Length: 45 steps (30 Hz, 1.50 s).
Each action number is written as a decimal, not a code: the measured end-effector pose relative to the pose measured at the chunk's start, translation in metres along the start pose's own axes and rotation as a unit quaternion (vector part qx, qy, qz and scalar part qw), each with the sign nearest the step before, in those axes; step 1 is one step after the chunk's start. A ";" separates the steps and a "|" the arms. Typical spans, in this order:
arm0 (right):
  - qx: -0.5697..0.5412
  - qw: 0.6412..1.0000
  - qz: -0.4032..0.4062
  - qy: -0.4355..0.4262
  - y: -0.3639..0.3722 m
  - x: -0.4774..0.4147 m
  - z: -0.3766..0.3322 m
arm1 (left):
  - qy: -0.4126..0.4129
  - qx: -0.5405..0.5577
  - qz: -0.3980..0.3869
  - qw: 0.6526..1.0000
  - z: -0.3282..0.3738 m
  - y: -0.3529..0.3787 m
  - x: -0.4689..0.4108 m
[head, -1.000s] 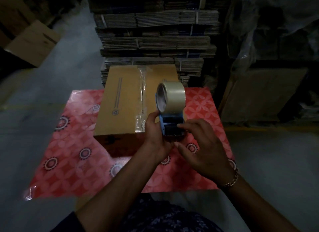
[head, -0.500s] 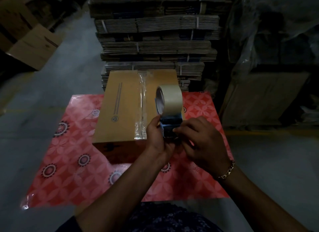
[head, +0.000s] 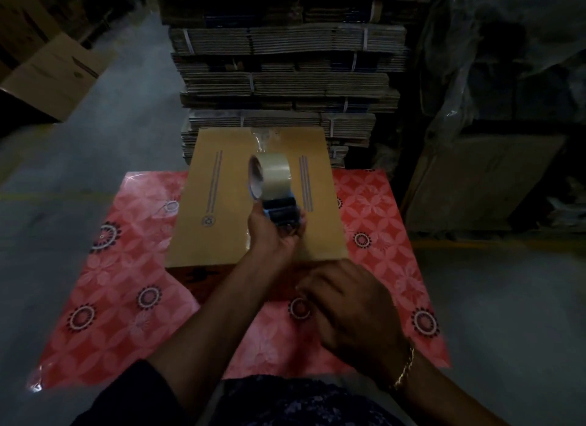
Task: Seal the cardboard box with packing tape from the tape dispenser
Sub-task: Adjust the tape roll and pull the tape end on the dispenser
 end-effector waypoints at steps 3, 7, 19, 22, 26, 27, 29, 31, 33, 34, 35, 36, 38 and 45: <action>-0.007 0.998 0.034 0.057 -0.003 -0.007 0.020 | 0.010 -0.049 -0.010 0.999 0.017 -0.008 -0.006; 0.011 0.995 0.040 0.087 -0.003 -0.031 0.048 | -0.012 -0.056 -0.041 0.998 0.002 0.000 0.003; 0.056 0.998 0.000 0.030 0.018 -0.060 0.067 | -0.047 -0.045 -0.079 0.995 -0.028 0.009 0.010; 0.045 0.999 -0.003 0.010 0.018 -0.058 0.066 | -0.050 -0.066 -0.064 0.995 -0.030 0.005 0.008; 0.052 0.999 -0.005 0.013 0.018 -0.061 0.066 | -0.053 -0.062 -0.046 0.996 -0.031 0.001 0.004; 0.056 0.998 -0.005 0.017 0.019 -0.061 0.065 | -0.055 -0.057 -0.039 0.996 -0.031 0.001 0.004; 0.064 0.998 -0.009 0.025 0.022 -0.059 0.063 | -0.062 -0.037 -0.028 0.997 -0.032 0.000 0.000; 0.071 0.997 -0.017 0.034 0.027 -0.057 0.061 | -0.074 -0.015 -0.025 0.997 -0.034 0.000 -0.005; 0.079 0.996 -0.023 0.041 0.030 -0.056 0.061 | -0.084 -0.007 -0.029 0.996 -0.037 0.002 -0.008; 0.083 0.995 -0.024 0.040 0.031 -0.055 0.061 | -0.089 -0.006 -0.031 0.996 -0.038 0.002 -0.010; 0.085 0.995 -0.024 0.037 0.031 -0.054 0.060 | -0.091 -0.006 -0.029 0.995 -0.039 0.002 -0.012; 0.086 0.996 -0.024 0.030 0.031 -0.052 0.059 | -0.092 -0.009 -0.026 0.995 -0.040 0.002 -0.015; 0.087 0.996 -0.023 0.013 0.031 -0.046 0.054 | -0.096 -0.004 -0.030 0.995 -0.041 0.001 -0.020; 0.097 0.990 -0.106 0.011 0.067 -0.014 0.058 | -0.103 -0.143 0.009 0.984 -0.055 -0.026 -0.029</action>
Point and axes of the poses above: each hand's wrist, its own x-axis away from the middle knuckle, its own y-axis out of the palm, z = x × y, the point moved 7 cm from there along -x, towards the middle knuckle, and after that the axes turned 4 degrees about x, right-handed, at the moved point
